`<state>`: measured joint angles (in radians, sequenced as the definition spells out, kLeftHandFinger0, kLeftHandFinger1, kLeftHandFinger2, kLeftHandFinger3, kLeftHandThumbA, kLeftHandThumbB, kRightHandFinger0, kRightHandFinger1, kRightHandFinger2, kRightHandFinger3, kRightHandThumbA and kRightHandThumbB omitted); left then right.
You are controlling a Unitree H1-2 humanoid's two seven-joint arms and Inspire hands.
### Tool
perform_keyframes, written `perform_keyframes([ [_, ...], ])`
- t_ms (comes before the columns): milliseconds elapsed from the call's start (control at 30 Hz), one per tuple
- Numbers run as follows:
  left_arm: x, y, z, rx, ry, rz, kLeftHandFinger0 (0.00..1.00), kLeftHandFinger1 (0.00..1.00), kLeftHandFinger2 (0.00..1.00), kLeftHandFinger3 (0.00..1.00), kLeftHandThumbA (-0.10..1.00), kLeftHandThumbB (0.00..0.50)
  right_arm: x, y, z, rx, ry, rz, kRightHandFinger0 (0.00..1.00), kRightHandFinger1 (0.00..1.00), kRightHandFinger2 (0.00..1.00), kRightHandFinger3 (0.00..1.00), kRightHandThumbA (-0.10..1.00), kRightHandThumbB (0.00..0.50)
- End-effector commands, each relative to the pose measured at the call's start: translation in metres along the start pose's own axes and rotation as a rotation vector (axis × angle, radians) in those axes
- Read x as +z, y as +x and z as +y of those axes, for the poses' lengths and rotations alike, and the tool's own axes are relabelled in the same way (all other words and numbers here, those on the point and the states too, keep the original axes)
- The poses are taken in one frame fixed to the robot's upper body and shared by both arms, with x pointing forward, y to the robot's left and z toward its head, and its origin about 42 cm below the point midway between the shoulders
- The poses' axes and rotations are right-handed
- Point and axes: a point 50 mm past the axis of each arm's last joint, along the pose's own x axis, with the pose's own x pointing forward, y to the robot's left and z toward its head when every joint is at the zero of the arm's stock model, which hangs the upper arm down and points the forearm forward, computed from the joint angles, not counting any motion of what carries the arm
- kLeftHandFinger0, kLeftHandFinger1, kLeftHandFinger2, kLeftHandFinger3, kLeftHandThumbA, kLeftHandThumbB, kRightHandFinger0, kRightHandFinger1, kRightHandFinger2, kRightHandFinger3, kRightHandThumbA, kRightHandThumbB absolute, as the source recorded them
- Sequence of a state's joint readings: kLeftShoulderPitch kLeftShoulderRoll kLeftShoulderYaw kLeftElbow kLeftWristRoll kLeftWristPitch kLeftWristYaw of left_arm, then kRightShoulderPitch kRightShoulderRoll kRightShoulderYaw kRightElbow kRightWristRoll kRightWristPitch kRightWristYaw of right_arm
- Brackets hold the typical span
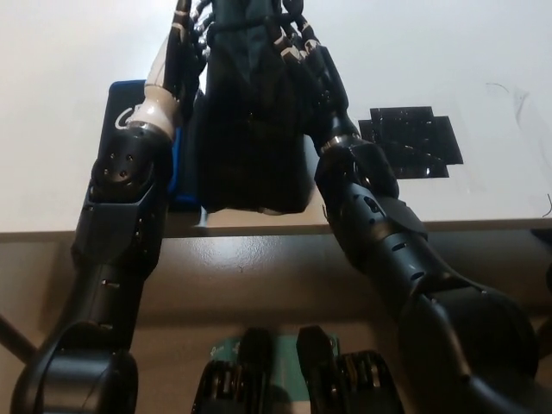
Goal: Use both hands to pick up the lunch bag on the right hand side and smoothly move it near the note book on the left hand side
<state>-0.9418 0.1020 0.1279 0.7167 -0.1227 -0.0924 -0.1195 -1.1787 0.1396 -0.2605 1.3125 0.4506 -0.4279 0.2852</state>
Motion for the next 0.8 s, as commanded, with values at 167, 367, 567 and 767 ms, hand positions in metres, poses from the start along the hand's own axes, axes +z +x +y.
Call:
perform_keyframes([
  [167, 0.041, 0.011, -0.005, 0.014, -0.026, -0.122, 1.00, 1.00, 1.00, 1.00, 1.00, 0.490, 0.018, 0.026, 0.054, 0.134, -0.019, -0.013, 1.00, 1.00, 1.00, 1.00, 1.00, 0.368],
  [367, 0.036, 0.007, 0.003, 0.038, -0.028, -0.120, 1.00, 1.00, 1.00, 1.00, 1.00, 0.449, 0.013, 0.026, 0.064, 0.147, -0.038, 0.003, 1.00, 1.00, 1.00, 1.00, 1.00, 0.375],
  [567, 0.033, 0.007, 0.010, 0.025, -0.014, -0.113, 1.00, 1.00, 1.00, 1.00, 1.00, 0.419, 0.018, 0.025, 0.052, 0.132, -0.077, -0.024, 1.00, 1.00, 1.00, 1.00, 1.00, 0.370],
  [767, 0.033, 0.005, 0.030, 0.044, 0.016, -0.087, 1.00, 1.00, 1.00, 1.00, 1.00, 0.404, 0.033, 0.024, 0.029, 0.103, -0.134, -0.088, 1.00, 1.00, 1.00, 1.00, 1.00, 0.368],
])
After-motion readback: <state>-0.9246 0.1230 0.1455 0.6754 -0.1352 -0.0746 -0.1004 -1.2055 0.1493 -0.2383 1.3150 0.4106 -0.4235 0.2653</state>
